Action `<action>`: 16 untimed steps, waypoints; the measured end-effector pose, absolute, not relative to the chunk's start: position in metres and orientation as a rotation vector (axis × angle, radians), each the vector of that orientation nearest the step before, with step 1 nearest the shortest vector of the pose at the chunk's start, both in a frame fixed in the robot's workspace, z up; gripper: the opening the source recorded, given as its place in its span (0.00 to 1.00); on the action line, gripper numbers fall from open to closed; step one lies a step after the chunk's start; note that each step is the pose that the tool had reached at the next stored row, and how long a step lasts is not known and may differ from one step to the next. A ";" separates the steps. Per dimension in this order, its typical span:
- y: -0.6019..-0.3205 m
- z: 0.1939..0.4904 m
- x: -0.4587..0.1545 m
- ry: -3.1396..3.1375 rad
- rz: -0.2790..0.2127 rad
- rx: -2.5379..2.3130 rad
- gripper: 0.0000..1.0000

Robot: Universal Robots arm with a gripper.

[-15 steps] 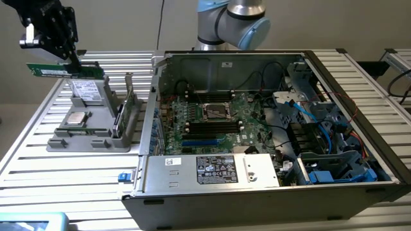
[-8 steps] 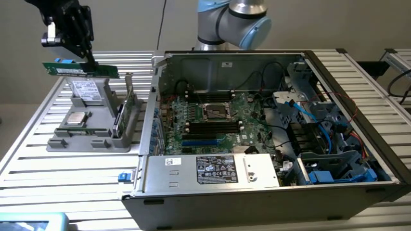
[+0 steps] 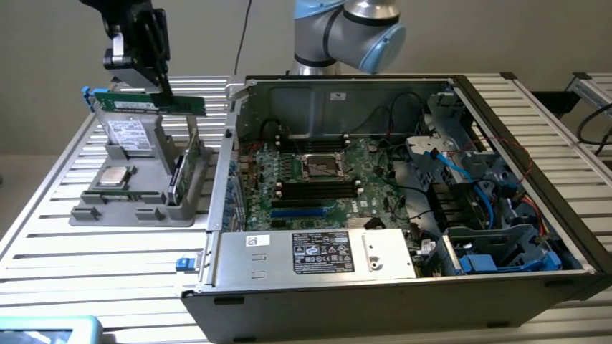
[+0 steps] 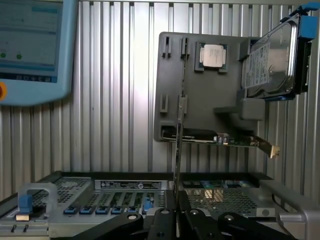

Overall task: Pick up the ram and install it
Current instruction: 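Pick up the ram and move it above insertion slot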

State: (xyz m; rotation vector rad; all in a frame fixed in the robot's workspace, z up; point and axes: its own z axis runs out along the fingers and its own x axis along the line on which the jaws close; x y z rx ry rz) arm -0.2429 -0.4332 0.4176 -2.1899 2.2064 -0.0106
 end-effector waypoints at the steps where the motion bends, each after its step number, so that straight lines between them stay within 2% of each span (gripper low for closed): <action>1: -0.433 0.418 -0.238 2.206 -0.011 -2.190 0.14; 16: -0.431 0.410 -0.170 2.204 -0.011 -2.192 0.14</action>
